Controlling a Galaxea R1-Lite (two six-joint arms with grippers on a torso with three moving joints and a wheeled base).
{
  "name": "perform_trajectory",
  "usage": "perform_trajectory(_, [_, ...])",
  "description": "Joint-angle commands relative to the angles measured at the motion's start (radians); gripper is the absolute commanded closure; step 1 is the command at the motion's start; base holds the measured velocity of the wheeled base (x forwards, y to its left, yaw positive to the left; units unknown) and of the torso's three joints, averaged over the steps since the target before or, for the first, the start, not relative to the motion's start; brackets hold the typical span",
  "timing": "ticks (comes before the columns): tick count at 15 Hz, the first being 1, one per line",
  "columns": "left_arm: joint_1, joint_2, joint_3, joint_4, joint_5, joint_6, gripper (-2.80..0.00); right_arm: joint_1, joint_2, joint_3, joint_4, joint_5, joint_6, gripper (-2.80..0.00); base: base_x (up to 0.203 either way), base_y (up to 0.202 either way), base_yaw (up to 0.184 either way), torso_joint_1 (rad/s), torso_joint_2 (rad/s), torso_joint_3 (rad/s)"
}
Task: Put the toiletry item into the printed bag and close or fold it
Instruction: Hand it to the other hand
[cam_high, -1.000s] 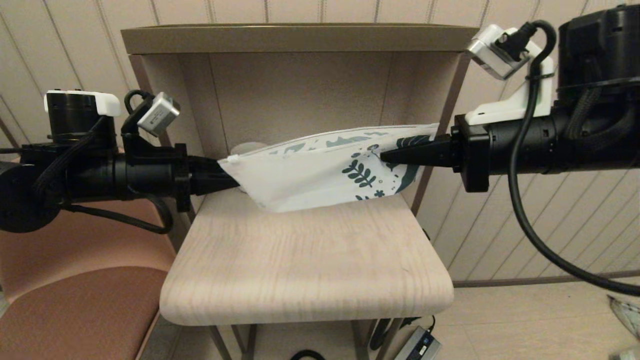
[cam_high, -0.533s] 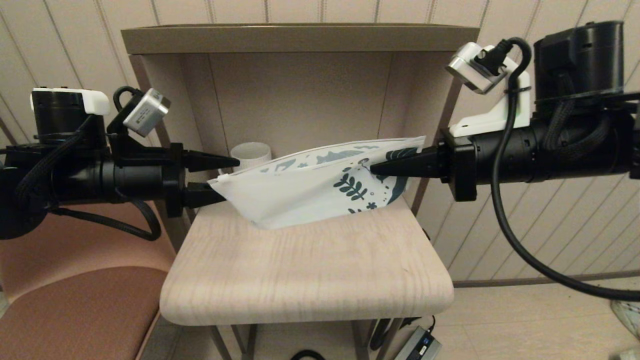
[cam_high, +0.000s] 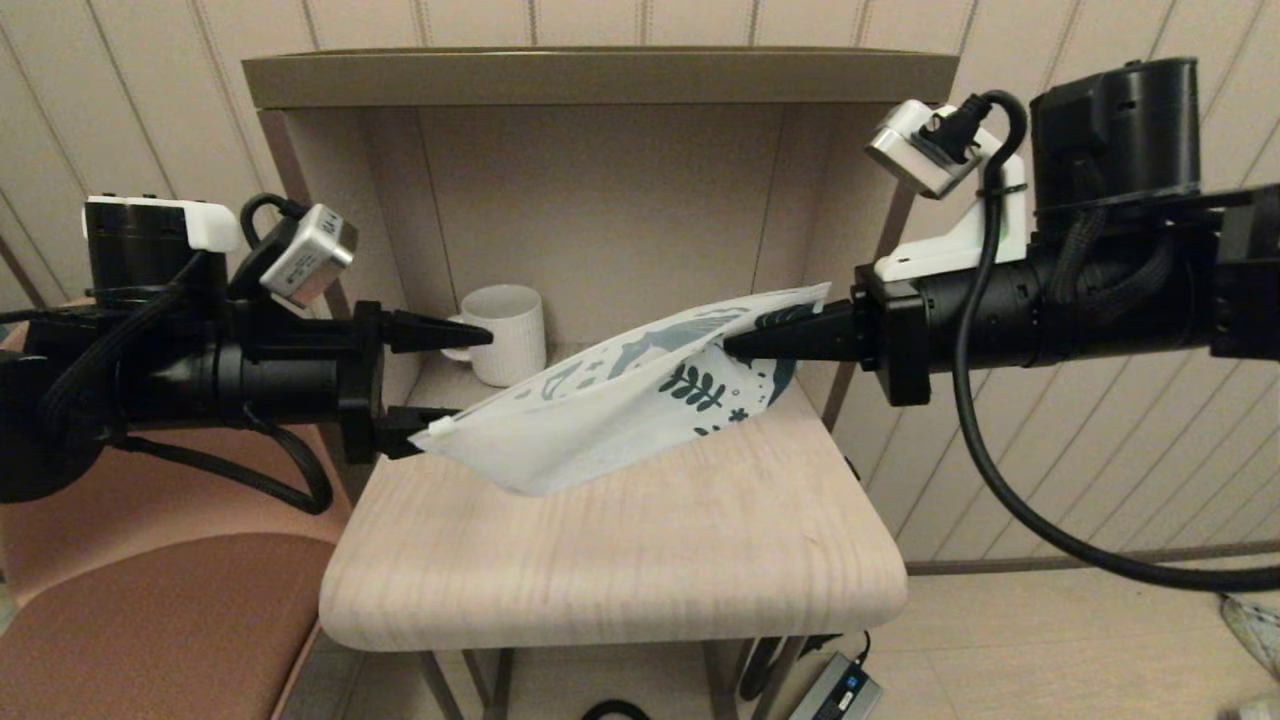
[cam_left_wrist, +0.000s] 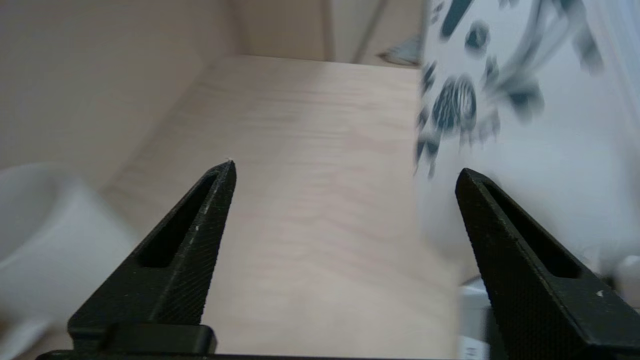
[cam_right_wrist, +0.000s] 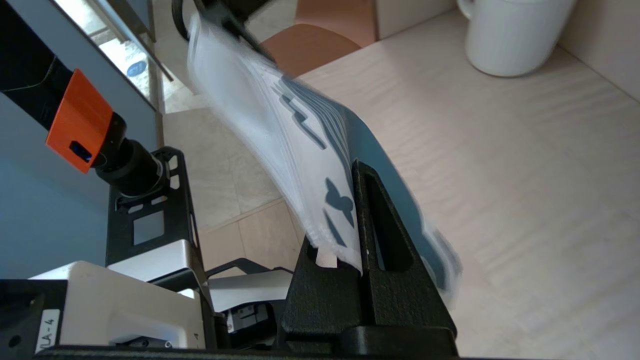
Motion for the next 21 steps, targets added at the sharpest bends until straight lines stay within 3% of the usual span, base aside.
perform_trajectory(1, [0.048, -0.002, -0.004, -0.02, -0.037, 0.008, -2.8, -0.029, -0.01, 0.005, 0.001, 0.023, -0.003, 0.0, 0.0, 0.0, 0.0, 0.0, 0.0, 0.0])
perform_trajectory(5, [0.102, 0.007, -0.023, -0.046, -0.077, 0.007, -2.8, -0.058, -0.049, 0.014, 0.001, 0.032, -0.002, 0.0, 0.0, 0.0, 0.0, 0.0, 0.0, 0.0])
perform_trajectory(11, [0.102, -0.005, -0.008, -0.036, -0.119, 0.005, -2.8, -0.055, -0.027, -0.001, -0.003, 0.033, -0.002, 0.0, 0.0, 0.0, 0.0, 0.0, 0.0, 0.0])
perform_trajectory(21, [0.013, -0.034, 0.037, -0.034, -0.129, 0.005, -2.8, -0.036, 0.07, -0.035, -0.006, 0.041, -0.006, 0.0, 0.0, 0.0, 0.0, 0.0, 0.0, 0.0])
